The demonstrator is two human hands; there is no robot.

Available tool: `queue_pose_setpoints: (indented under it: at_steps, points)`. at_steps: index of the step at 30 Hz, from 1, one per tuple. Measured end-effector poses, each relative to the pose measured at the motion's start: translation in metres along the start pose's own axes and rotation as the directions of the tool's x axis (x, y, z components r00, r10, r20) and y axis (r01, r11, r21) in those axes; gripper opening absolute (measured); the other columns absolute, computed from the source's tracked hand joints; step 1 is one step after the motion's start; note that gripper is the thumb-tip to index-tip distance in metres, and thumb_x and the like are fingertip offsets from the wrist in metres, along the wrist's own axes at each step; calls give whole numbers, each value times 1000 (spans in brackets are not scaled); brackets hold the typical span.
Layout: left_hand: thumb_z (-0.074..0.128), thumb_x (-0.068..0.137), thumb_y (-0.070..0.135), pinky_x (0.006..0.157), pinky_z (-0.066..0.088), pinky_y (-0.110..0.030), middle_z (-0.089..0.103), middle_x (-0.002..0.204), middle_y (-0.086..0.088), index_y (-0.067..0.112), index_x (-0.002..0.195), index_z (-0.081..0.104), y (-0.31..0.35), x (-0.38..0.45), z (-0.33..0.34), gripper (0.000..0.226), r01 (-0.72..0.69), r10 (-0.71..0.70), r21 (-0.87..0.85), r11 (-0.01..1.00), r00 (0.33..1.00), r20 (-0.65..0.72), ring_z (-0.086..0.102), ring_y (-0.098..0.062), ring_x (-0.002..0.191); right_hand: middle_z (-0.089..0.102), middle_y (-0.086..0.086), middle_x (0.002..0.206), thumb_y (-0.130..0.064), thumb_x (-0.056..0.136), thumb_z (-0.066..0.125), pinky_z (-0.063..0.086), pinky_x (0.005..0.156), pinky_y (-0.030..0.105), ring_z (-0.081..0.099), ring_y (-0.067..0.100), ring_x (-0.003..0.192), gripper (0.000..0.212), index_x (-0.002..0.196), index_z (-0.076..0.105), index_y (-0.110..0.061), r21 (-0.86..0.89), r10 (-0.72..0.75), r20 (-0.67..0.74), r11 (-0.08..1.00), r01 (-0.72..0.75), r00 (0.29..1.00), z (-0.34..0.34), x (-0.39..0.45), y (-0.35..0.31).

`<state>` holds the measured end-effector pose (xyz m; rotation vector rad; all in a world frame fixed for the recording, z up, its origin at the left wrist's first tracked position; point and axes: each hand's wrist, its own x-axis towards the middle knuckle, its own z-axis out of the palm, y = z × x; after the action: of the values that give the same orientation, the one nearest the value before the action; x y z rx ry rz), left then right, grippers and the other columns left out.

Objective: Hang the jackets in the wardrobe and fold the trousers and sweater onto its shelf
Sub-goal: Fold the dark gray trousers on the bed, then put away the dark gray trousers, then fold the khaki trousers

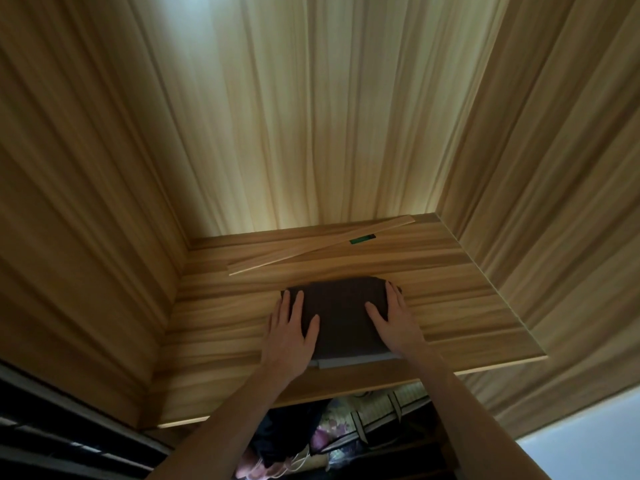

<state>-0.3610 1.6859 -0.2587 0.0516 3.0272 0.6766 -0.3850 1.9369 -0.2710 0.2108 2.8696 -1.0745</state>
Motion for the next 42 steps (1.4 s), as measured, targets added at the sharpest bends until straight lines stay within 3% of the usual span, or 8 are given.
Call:
queue_pose_setpoints:
  at_steps: [9,14,20,22,24,27,35,42]
  points:
    - [18,109,56,128,-7,-37,8,175,0,26,166,17,2,-5,-6,65,-138,142,77,987,988,-56,-1,-16,161,19,5,173,-56,107,38,21,128,43,20,24,158,73,166,18,-19,60,-24,-140,998,33,990,-2,-25,-11]
    - [26,110,50,127,4,-31,28,170,5,26,162,30,6,-16,-26,58,-237,216,-181,954,968,-127,11,-2,154,34,2,167,-58,107,36,25,127,41,31,20,154,67,164,28,-23,266,27,-243,963,40,970,-14,-53,-30]
    - [28,109,49,126,30,-47,42,162,10,28,157,41,12,-37,-58,54,-394,323,-309,865,911,-257,31,-1,150,47,-54,131,-56,109,36,25,95,-9,41,-30,124,45,151,41,-42,355,-4,-460,916,188,888,-23,-109,-74]
    - [30,110,46,125,32,-47,40,162,12,28,158,40,8,-44,-69,52,-444,377,-277,852,888,-263,28,3,150,50,-45,139,-52,110,37,29,103,-2,44,-22,129,43,151,44,-39,330,1,-504,924,191,864,-24,-129,-89]
    - [31,110,45,126,31,-48,39,163,12,29,159,37,5,-52,-81,52,-483,427,-255,838,870,-247,25,5,149,52,-16,154,-49,110,38,35,117,20,45,-1,141,51,156,45,-26,276,-7,-543,943,186,840,-24,-152,-100]
    - [29,109,48,128,25,-48,35,165,10,30,160,36,-2,-71,-97,53,-557,514,-211,803,827,-227,21,0,152,46,-5,159,-45,110,40,34,123,43,39,12,150,55,157,44,-17,188,-24,-598,967,170,801,-19,-193,-113]
    - [25,108,51,130,14,-42,35,167,0,19,159,39,-14,-138,-97,62,-747,740,-218,628,660,-130,24,-15,157,43,0,163,-52,109,37,24,128,44,26,15,157,62,159,40,-15,18,69,-716,997,-79,695,10,-319,-119]
    - [37,108,47,126,27,-53,46,161,-5,14,155,46,0,-194,-85,58,-837,855,-283,468,510,-96,36,-20,153,31,-7,169,-59,110,30,12,131,41,10,6,160,64,164,30,-23,-73,162,-775,937,-341,611,33,-424,-105]
